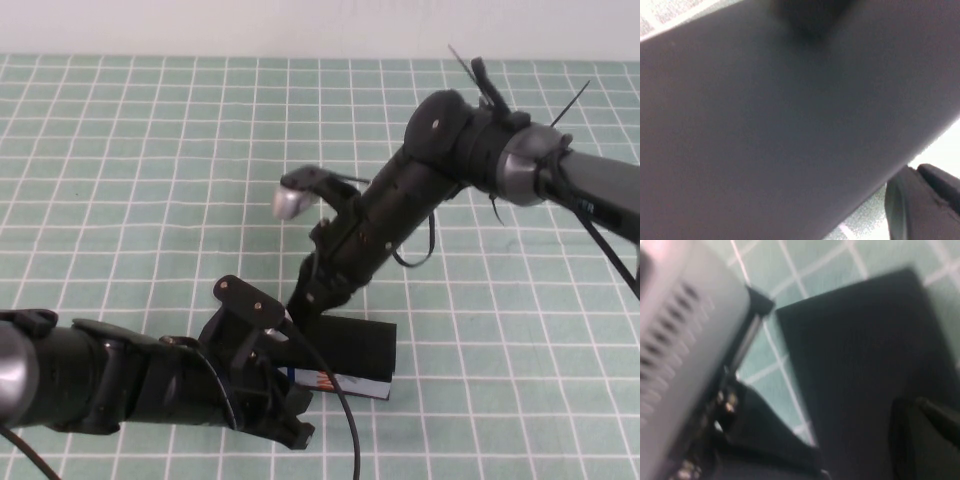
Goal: Return glasses to glasses case
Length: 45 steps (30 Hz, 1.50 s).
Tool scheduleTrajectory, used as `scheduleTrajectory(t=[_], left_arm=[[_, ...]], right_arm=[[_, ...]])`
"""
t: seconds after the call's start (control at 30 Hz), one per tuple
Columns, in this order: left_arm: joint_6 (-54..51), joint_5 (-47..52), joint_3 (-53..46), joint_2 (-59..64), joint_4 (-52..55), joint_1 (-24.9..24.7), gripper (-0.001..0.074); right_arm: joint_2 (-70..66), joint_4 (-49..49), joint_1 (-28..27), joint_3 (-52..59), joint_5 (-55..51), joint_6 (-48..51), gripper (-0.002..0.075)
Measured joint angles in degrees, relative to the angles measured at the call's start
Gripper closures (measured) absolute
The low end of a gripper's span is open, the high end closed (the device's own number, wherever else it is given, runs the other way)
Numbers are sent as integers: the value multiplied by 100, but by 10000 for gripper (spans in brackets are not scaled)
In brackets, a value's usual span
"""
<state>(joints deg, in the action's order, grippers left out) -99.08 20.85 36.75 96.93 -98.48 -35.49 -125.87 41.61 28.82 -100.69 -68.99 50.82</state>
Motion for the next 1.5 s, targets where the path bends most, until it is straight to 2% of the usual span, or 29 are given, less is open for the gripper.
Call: scheduleTrajectory(t=[0.27,0.6,0.8,0.97,1.1,1.3,1.5], left_arm=[[0,0,0,0,0,0,737],[0,362,0,-269,141,0,737],[95,973,0,-1286,583,-8,737],[541,981,0,-2568,1094,-8,737],[1161,596,0,-3696,1888,-8,737],[2592,289,-13,-5029,4047,117,737],[4632,1210,95,-5450,6753,632,737]], right_arm=[[104,-112,39,464,38,-127,737],[388,-430,36,198,19,-69,737],[1178,-621,-49,-435,23,-510,737],[2044,-1370,-95,-539,460,-1462,737],[2617,-2190,-95,-539,569,-2307,737],[3524,-3177,-95,-539,532,-3263,737],[4532,-3351,-95,-408,509,-3585,737]])
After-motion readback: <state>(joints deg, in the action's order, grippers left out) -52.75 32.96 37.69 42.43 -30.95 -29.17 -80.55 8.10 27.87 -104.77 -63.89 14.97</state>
